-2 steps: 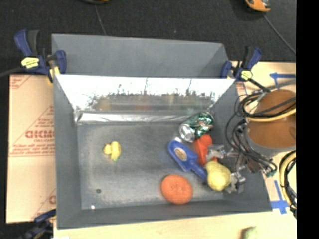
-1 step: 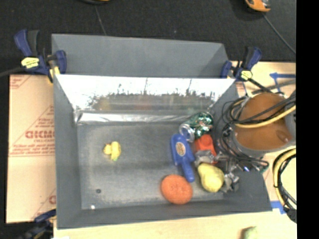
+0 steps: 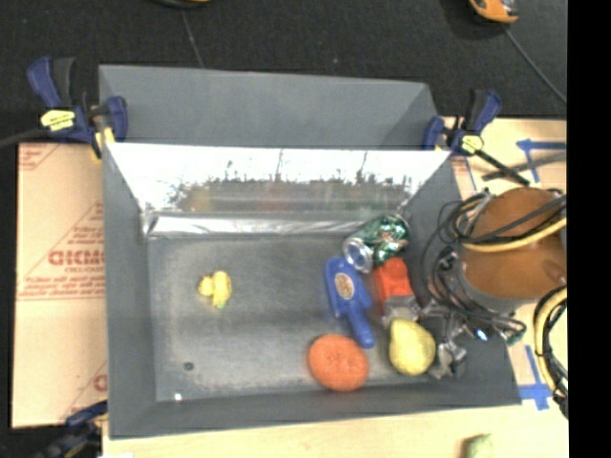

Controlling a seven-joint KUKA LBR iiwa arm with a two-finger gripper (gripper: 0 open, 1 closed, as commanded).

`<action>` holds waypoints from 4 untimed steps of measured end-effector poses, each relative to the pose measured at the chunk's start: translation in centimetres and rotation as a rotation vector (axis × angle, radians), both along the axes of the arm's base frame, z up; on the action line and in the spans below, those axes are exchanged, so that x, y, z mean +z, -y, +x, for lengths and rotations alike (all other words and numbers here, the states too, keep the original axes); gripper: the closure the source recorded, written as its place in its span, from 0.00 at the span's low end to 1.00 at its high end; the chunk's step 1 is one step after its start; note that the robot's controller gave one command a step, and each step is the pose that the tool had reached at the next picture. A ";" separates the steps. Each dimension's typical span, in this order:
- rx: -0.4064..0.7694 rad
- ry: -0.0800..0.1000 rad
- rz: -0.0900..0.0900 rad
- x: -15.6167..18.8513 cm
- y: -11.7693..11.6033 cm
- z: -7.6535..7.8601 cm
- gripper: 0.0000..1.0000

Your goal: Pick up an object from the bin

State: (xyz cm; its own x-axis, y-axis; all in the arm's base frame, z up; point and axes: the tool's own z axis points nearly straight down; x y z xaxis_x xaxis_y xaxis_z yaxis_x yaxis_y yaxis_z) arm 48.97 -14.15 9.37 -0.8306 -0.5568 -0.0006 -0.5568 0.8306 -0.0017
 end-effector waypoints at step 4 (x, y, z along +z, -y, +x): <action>0.450 0.008 0.000 2.0 -5.0 3.4 0.00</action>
Offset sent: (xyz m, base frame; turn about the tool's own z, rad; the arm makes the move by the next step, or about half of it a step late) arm 0.0250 0.0519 -0.0146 -0.3580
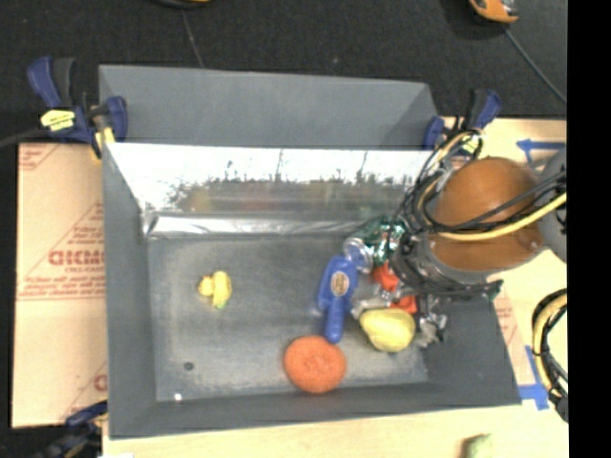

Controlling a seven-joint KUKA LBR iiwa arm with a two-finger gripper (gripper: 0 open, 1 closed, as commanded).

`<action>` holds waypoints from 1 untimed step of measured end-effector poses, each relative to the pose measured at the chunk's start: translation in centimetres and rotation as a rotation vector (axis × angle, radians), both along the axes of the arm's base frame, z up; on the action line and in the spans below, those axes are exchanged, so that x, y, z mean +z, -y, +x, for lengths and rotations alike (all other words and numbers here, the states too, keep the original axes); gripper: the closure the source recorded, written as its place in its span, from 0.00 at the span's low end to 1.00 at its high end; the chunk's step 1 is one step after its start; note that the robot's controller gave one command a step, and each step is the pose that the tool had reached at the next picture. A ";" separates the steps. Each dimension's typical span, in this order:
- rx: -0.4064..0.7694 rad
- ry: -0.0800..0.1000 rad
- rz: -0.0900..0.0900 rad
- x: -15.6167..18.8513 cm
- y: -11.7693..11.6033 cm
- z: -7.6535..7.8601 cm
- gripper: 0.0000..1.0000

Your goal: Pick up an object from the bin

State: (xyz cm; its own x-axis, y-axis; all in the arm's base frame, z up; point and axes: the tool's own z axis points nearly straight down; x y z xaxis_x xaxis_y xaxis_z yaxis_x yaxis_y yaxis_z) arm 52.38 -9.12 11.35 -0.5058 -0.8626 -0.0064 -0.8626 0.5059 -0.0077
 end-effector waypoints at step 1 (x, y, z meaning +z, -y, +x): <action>-0.020 0.001 -0.001 2.3 0.1 -0.9 0.00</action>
Offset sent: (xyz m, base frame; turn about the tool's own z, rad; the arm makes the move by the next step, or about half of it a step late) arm -0.0227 -0.0043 0.0090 0.1069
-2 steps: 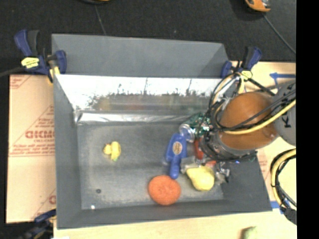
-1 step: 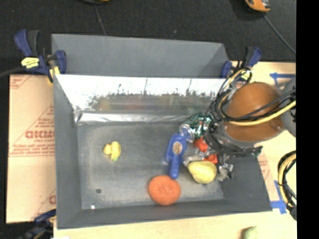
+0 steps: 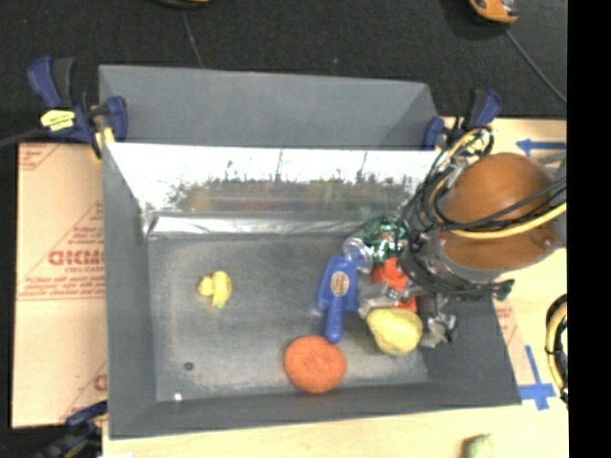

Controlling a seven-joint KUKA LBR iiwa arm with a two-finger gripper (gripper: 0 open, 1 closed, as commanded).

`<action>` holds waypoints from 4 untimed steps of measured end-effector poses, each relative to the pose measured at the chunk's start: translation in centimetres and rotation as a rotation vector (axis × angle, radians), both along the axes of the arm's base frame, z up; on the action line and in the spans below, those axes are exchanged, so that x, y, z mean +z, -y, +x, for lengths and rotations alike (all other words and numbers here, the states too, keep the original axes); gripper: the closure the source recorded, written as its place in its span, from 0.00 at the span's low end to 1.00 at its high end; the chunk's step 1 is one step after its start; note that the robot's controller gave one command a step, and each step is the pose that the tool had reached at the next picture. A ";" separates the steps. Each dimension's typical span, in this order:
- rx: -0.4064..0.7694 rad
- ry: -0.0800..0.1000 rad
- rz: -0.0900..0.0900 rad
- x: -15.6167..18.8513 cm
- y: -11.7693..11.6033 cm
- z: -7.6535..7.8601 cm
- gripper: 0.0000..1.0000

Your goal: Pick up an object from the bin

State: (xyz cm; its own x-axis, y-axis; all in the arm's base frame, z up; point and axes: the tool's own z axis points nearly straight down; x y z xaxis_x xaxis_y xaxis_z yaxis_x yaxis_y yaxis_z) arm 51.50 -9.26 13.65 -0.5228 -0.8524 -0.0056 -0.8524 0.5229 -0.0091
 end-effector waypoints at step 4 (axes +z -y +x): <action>0.248 0.004 -0.002 4.1 -1.1 -1.0 0.00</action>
Offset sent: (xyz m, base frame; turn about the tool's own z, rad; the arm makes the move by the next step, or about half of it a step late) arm 0.0044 0.0053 0.0969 -0.1374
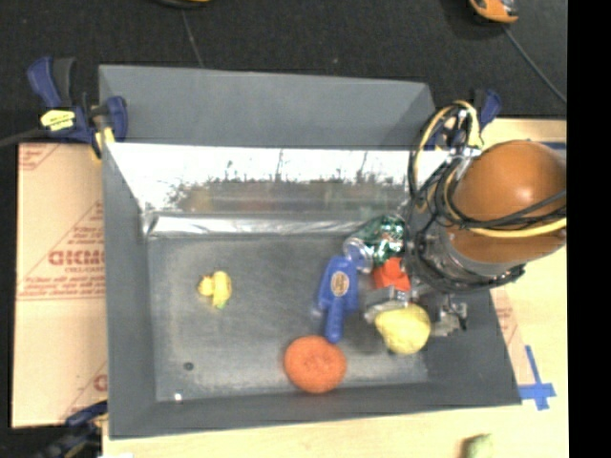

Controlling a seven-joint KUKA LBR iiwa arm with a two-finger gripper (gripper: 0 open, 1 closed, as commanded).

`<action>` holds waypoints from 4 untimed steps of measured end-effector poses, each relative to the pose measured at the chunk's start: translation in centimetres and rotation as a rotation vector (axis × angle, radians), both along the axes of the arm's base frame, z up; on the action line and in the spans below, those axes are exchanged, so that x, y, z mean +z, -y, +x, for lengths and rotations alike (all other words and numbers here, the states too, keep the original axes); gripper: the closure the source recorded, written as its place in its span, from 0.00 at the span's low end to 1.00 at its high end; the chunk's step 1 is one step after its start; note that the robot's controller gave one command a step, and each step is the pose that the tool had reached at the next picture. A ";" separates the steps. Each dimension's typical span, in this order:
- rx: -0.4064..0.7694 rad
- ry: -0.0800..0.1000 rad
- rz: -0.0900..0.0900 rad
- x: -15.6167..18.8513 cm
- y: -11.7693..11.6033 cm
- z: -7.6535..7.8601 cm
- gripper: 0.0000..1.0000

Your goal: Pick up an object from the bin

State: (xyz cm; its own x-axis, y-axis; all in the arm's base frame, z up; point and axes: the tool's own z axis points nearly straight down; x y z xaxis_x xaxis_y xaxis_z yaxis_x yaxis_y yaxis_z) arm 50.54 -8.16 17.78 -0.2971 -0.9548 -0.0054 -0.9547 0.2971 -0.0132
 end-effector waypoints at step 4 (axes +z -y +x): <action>0.185 0.008 -0.001 8.8 -2.9 -3.2 0.00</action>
Offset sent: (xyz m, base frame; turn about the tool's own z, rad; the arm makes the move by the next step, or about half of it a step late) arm -0.0130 0.0198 0.0325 -0.1446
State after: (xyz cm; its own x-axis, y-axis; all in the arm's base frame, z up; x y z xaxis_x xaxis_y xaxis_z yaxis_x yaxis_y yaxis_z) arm 47.34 -5.30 26.58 -0.1163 -0.9932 -0.0059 -0.9930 0.1164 -0.0207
